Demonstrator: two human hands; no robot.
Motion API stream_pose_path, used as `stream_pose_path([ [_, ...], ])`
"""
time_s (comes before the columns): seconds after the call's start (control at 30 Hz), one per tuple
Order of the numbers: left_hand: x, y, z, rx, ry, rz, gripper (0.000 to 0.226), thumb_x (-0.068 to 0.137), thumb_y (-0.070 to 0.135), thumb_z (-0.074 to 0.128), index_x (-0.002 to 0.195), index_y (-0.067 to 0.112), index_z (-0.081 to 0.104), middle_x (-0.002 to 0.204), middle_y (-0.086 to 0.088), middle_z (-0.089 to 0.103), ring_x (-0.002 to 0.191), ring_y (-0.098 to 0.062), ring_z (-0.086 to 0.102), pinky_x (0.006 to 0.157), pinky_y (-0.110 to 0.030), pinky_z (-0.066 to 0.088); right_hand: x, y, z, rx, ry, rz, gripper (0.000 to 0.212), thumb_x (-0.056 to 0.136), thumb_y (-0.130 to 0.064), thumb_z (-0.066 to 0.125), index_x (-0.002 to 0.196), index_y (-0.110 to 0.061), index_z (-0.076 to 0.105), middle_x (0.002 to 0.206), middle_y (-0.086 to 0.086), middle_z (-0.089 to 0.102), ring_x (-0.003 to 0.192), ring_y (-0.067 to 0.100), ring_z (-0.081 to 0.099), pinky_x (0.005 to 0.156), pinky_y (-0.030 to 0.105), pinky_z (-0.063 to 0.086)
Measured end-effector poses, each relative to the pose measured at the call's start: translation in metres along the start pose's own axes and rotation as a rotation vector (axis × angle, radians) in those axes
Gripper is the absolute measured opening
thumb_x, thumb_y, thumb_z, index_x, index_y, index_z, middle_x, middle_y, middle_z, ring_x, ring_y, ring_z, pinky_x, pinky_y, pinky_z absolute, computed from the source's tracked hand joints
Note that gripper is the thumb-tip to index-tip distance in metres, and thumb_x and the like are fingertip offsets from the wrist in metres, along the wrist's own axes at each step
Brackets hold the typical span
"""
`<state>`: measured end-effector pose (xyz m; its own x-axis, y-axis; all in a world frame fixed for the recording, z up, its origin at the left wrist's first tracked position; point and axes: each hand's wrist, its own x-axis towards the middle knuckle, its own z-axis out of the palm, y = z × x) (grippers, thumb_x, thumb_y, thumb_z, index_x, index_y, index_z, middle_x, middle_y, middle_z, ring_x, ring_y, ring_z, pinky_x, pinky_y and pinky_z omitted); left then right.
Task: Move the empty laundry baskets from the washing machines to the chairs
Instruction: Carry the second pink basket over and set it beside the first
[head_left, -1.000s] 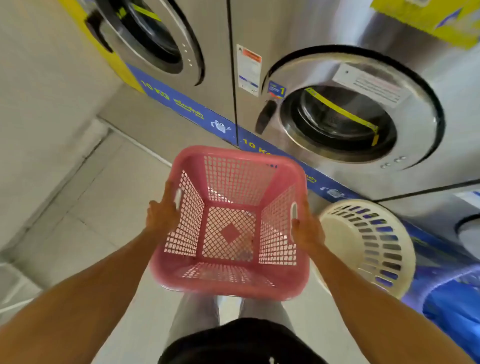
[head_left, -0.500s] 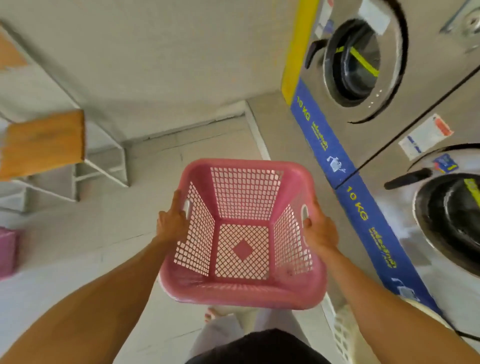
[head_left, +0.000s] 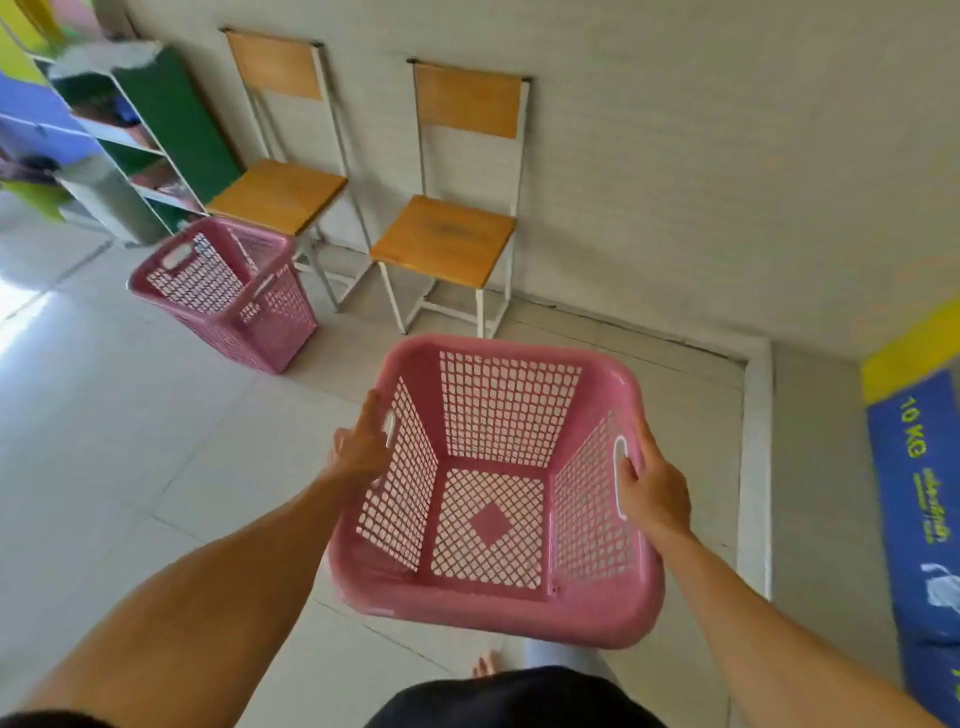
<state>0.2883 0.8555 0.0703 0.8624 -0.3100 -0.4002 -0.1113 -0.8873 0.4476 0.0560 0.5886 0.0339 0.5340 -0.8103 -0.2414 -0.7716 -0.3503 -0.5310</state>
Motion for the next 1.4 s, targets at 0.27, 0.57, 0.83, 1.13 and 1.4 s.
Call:
stream_pose_path([
  [0.27,0.087,-0.08,-0.037,-0.095,-0.036,-0.171,0.074,0.095,0.02,0.042,0.152,0.048,0.004,0.141,-0.017,0.051,0.107,-0.036,0.057,0.09,-0.045,0.047,0.057,-0.092,0.071,-0.07,-0.1,-0.097,0.064,0.105,-0.035,0.043,0.155,-0.054,0.008,0.073,0.007,0.062,0.052,0.016,0.066,0.038,0.024,0.05],
  [0.57,0.19,-0.124,-0.084,-0.236,-0.073,-0.299,0.067,0.098,0.031,0.045,0.151,0.049,0.009,0.143,-0.012,0.052,0.109,-0.034,0.064,0.091,-0.046,0.054,0.15,-0.195,0.143,-0.168,-0.268,-0.125,0.071,0.104,-0.03,0.046,0.155,-0.053,0.003,0.074,0.007,0.062,0.055,0.018,0.068,0.044,0.032,0.059],
  [0.83,0.294,-0.156,-0.157,-0.328,0.23,-0.429,0.053,0.086,0.032,0.06,0.138,0.024,0.052,0.12,-0.012,0.069,0.089,-0.025,0.066,0.078,-0.036,0.054,0.218,-0.313,0.198,-0.117,-0.357,-0.067,0.073,0.101,-0.033,0.05,0.156,-0.038,0.003,0.086,0.011,0.067,0.055,0.025,0.072,0.043,0.039,0.06],
  [1.13,0.456,-0.205,-0.213,-0.291,0.078,-0.373,0.035,0.081,0.023,0.059,0.113,0.013,0.066,0.101,-0.01,0.071,0.087,-0.027,0.066,0.081,-0.04,0.058,0.283,-0.426,0.271,-0.167,-0.323,0.042,0.052,0.103,-0.035,0.047,0.148,-0.02,0.024,0.083,0.006,0.059,0.06,0.023,0.068,0.043,0.033,0.056],
  [1.4,0.604,-0.235,-0.261,-0.176,-0.258,-0.271,0.022,0.081,0.015,0.066,0.096,0.0,0.069,0.079,-0.006,0.066,0.071,-0.021,0.066,0.067,-0.032,0.058,0.298,-0.495,0.318,-0.193,-0.282,0.345,0.027,0.097,-0.029,0.056,0.113,-0.008,0.052,0.085,0.009,0.065,0.065,0.024,0.068,0.051,0.03,0.053],
])
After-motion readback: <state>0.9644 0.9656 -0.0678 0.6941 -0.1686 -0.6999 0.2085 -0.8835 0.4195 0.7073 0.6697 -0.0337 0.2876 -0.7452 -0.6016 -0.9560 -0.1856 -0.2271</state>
